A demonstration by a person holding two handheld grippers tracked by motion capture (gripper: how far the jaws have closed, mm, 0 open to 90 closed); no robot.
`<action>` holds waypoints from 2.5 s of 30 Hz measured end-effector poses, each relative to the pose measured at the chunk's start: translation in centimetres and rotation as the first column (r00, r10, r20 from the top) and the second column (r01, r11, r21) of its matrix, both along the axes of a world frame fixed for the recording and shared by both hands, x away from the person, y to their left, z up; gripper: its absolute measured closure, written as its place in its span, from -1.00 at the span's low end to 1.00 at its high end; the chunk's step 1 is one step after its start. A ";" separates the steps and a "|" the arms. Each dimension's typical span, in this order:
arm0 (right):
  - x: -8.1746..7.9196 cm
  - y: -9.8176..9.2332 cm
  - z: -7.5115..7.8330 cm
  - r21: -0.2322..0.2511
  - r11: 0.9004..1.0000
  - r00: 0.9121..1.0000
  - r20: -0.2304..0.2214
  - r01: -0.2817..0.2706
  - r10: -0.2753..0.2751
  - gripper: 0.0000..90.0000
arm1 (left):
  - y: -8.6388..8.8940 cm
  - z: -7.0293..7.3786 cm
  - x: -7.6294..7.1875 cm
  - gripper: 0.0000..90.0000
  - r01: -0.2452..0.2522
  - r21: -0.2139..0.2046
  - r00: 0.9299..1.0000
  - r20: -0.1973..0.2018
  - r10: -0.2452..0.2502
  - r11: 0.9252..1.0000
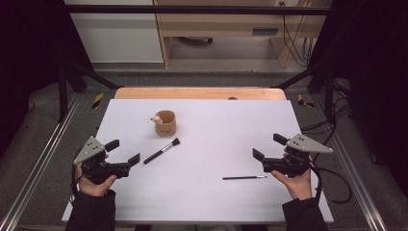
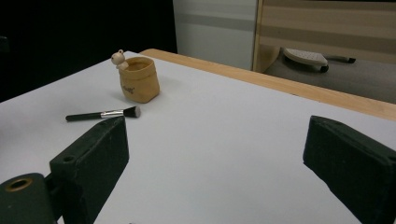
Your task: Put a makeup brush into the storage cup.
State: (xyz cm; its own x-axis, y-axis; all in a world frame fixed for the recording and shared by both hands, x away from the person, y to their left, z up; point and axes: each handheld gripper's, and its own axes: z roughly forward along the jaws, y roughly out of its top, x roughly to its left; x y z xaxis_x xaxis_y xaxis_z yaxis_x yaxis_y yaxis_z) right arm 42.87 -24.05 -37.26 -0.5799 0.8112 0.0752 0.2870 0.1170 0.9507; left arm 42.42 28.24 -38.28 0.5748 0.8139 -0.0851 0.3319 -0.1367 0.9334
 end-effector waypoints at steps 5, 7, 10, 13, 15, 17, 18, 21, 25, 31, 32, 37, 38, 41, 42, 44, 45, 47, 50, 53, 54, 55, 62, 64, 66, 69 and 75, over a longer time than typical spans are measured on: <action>-0.3 -0.5 0.1 0.005 1.000 1.000 0.003 0.002 -0.002 -0.84 | 0.1 0.0 0.0 -0.89 -0.002 0.000 1.000 0.000 0.002 1.000; -0.4 -0.7 0.1 0.006 1.000 1.000 0.004 0.006 -0.006 -0.84 | 0.2 -0.1 0.0 -0.89 -0.005 -0.002 1.000 -0.001 0.005 1.000; -0.5 -0.9 0.0 0.007 1.000 1.000 0.005 0.009 -0.010 -0.84 | 0.2 -0.2 -0.1 -0.88 -0.007 -0.005 1.000 -0.002 0.007 1.000; -0.5 -1.0 0.0 0.007 1.000 1.000 0.003 0.009 -0.009 -0.84 | 0.3 -0.2 -0.1 -0.88 -0.009 -0.001 1.000 0.001 0.009 1.000; -0.5 -1.0 0.0 0.006 1.000 1.000 0.002 0.010 -0.010 -0.84 | 0.3 -0.2 -0.1 -0.88 -0.010 -0.001 1.000 0.002 0.010 1.000; -0.6 -0.9 0.0 -0.001 1.000 1.000 0.001 0.006 -0.006 -0.84 | 0.4 -0.2 -0.1 -0.88 -0.011 -0.001 1.000 0.002 0.011 1.000; -0.6 -0.9 -0.1 -0.001 1.000 1.000 0.003 0.007 -0.007 -0.84 | 0.4 -0.3 -0.1 -0.88 -0.013 -0.001 1.000 0.000 0.013 1.000; -0.5 -0.8 -0.2 -0.006 1.000 1.000 -0.005 0.007 -0.007 -0.84 | 0.5 -0.4 -0.1 -0.88 -0.013 -0.001 1.000 -0.001 0.013 1.000; -0.4 -0.5 -0.6 -0.020 1.000 1.000 -0.019 0.005 -0.006 -0.84 | 0.6 -0.3 -0.2 -0.88 -0.017 -0.002 1.000 0.001 0.017 1.000; -0.4 -0.3 -1.1 -0.043 0.999 0.999 -0.033 -0.012 0.011 -0.84 | 0.5 -0.4 -0.2 -0.88 -0.014 0.005 1.000 -0.002 0.014 1.000; -0.4 -0.3 -1.1 -0.045 0.999 0.999 -0.034 -0.012 0.010 -0.84 | 0.5 -0.6 -0.1 -0.88 -0.015 0.008 1.000 -0.005 0.015 1.000; -0.4 0.0 -1.6 -0.055 0.998 0.999 -0.047 -0.022 0.020 -0.84 | 0.4 -0.7 -0.1 -0.88 -0.015 0.012 1.000 -0.010 0.015 1.000; -0.4 0.1 -1.8 -0.063 0.998 0.999 -0.050 -0.023 0.020 -0.83 | 0.4 -0.7 -0.1 -0.88 -0.014 0.013 1.000 -0.009 0.014 1.000; -0.3 0.3 -2.0 -0.074 0.997 0.998 -0.061 -0.029 0.024 -0.83 | 0.3 -0.7 -0.1 -0.88 -0.013 0.014 1.000 -0.007 0.013 1.000; -0.3 0.5 -2.3 -0.083 0.996 0.997 -0.074 -0.036 0.030 -0.83 | 0.3 -0.7 -0.2 -0.88 -0.013 0.016 1.000 -0.006 0.013 1.000; -0.2 0.7 -2.7 -0.093 0.995 0.996 -0.083 -0.042 0.035 -0.83 | 0.3 -0.8 -0.1 -0.88 -0.014 0.021 1.000 -0.009 0.014 1.000; -0.2 0.7 -2.7 -0.093 0.995 0.996 -0.083 -0.042 0.035 -0.83 | 0.3 -0.8 -0.1 -0.88 -0.014 0.021 1.000 -0.009 0.014 1.000; -0.2 1.1 -3.2 -0.108 0.993 0.993 -0.110 -0.053 0.041 -0.83 | 0.3 -0.8 -0.1 -0.88 -0.015 0.024 1.000 -0.011 0.015 1.000; -0.2 1.4 -3.6 -0.120 0.991 0.991 -0.123 -0.063 0.048 -0.82 | 0.3 -0.9 0.0 -0.88 -0.014 0.027 1.000 -0.012 0.014 1.000; -0.2 1.5 -4.0 -0.132 0.989 0.988 -0.143 -0.071 0.052 -0.82 | 0.3 -0.9 0.0 -0.88 -0.012 0.027 1.000 -0.012 0.013 1.000; -0.2 1.6 -4.2 -0.132 0.988 0.988 -0.145 -0.075 0.056 -0.82 | 0.3 -0.9 -0.1 -0.88 -0.011 0.032 1.000 -0.013 0.012 0.999; -0.2 1.6 -4.3 -0.135 0.988 0.987 -0.152 -0.076 0.055 -0.82 | 0.2 -0.9 -0.1 -0.88 -0.010 0.032 1.000 -0.012 0.010 0.999; -0.3 1.8 -5.2 -0.153 0.983 0.980 -0.186 -0.096 0.067 -0.80 | 0.2 -1.0 -0.1 -0.88 -0.010 0.037 1.000 -0.013 0.010 0.999; -0.3 2.0 -5.7 -0.172 0.980 0.976 -0.206 -0.103 0.067 -0.80 | 0.2 -0.9 -0.1 -0.88 -0.008 0.035 1.000 -0.013 0.008 0.999; -0.3 2.2 -6.1 -0.183 0.977 0.973 -0.222 -0.110 0.068 -0.79 | 0.2 -0.9 -0.1 -0.88 -0.007 0.036 1.000 -0.011 0.007 0.999; -0.3 2.5 -6.6 -0.205 0.970 0.969 -0.236 -0.127 0.077 -0.78 | 0.1 -0.9 -0.1 -0.88 -0.006 0.036 1.000 -0.012 0.006 0.999; 0.0 3.4 -7.8 -0.251 0.955 0.957 -0.278 -0.159 0.087 -0.71 | 0.0 -1.0 0.0 -0.88 -0.003 0.038 1.000 -0.018 0.004 0.999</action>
